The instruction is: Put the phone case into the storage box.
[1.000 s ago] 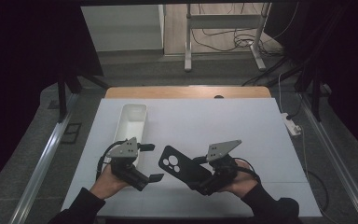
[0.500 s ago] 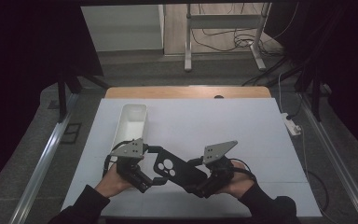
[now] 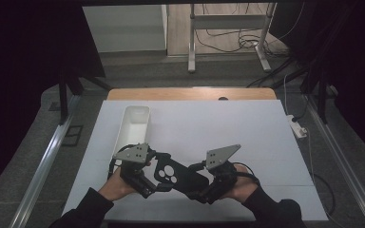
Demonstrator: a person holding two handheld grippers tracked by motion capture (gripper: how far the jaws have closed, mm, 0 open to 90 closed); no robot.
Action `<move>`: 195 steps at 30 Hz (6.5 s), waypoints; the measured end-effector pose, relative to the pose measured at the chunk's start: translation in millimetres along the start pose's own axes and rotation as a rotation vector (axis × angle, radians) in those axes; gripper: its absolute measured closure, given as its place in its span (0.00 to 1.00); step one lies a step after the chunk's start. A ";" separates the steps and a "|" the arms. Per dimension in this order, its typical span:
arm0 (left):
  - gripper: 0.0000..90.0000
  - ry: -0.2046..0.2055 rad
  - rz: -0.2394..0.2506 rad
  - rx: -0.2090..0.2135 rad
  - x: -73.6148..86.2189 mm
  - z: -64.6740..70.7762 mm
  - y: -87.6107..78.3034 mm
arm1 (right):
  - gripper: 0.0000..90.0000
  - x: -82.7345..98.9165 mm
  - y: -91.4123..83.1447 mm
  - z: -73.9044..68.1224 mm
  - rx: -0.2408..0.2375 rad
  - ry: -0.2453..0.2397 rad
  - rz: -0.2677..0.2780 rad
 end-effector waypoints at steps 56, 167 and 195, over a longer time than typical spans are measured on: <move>0.16 -0.180 -0.076 -0.278 -18.8 -8.2 -8.4 | 0.00 12.3 6.4 3.6 0.278 0.043 -0.136; 0.13 -0.199 -0.025 -0.388 -23.6 -12.6 -16.4 | 0.93 13.4 9.8 1.2 0.443 0.055 -0.134; 0.82 -0.170 0.035 -0.234 -22.9 -12.4 -24.8 | 0.93 12.4 10.6 -0.2 0.329 0.060 -0.094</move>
Point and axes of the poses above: each handheld gripper's, and its own axes: y roughly forward along the jaws, x roughly out of its underside, z roughly to its right, the point moved 1 cm from there along y, roughly forward along the jaws, and after that the axes turned 3 degrees about -y, right-handed, at the moved point
